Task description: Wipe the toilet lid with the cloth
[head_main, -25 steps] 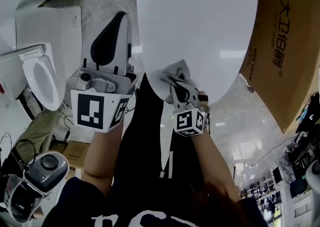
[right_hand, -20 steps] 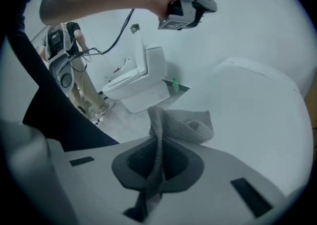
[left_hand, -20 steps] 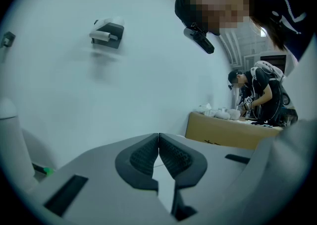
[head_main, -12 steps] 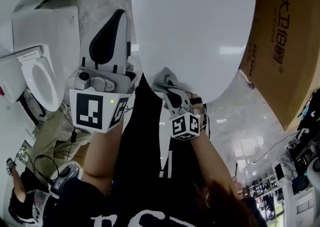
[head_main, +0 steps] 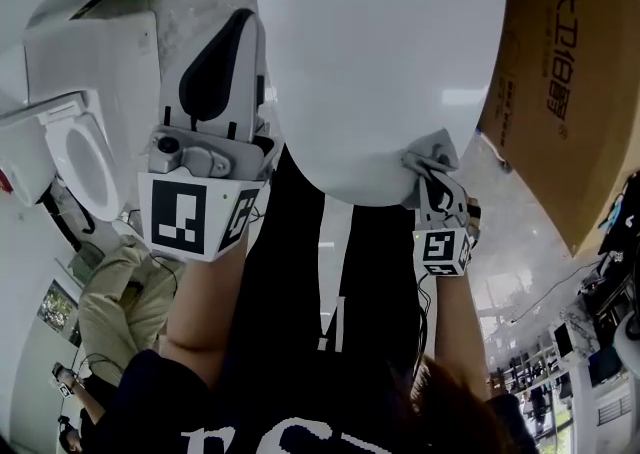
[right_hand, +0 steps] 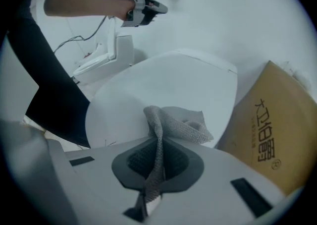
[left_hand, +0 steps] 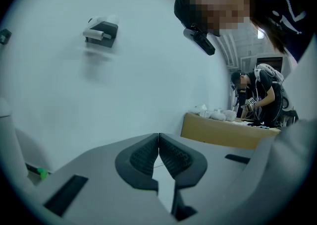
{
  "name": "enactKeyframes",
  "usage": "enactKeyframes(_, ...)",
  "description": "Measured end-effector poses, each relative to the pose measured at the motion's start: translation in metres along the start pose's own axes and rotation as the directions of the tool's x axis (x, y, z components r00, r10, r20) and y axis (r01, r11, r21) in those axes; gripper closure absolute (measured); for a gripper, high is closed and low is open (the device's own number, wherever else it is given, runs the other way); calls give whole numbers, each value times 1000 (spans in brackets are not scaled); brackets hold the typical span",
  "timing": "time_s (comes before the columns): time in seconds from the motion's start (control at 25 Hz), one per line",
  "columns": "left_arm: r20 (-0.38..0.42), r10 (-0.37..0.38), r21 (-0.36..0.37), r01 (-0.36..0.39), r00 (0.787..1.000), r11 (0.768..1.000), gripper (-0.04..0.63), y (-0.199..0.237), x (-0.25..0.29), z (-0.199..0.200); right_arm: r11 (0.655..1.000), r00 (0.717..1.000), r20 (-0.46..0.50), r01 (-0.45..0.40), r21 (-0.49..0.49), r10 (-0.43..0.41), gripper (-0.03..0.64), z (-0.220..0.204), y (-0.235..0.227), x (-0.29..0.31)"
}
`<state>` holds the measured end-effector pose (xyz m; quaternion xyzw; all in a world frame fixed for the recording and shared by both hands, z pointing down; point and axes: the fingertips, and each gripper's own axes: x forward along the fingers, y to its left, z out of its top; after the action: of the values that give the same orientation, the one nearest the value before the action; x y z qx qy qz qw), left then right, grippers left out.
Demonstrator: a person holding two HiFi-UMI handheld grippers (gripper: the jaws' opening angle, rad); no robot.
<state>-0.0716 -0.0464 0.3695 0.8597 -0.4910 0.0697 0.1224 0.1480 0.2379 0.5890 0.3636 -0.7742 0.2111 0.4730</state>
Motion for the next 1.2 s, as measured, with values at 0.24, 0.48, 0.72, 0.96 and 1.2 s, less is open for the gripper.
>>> enactKeyframes(0.24,7,-10,-7,10,1000,1000,574,-10,5,-2,965,990,-35,139,224,-135,592,-23,-45,-12)
enactKeyframes(0.48,-1,-24,-7,24,1000,1000,574,-22,8,-3,981,999,-22,-26,194,31,592,-13,24,-4)
enactKeyframes(0.72,25,-4,18,3,1000,1000,574,-27,3,28,899,904,-53,-414,145,425,592,22,131,-4)
enactKeyframes(0.96,87,24,47,-28,996,999,574,-38,-11,101,936,950,203,-281,214,239,592,118,25,-59)
enactKeyframes(1.2,115,27,98,-38,993,994,574,-54,-27,182,929,907,415,-89,358,-73,592,205,-134,-170)
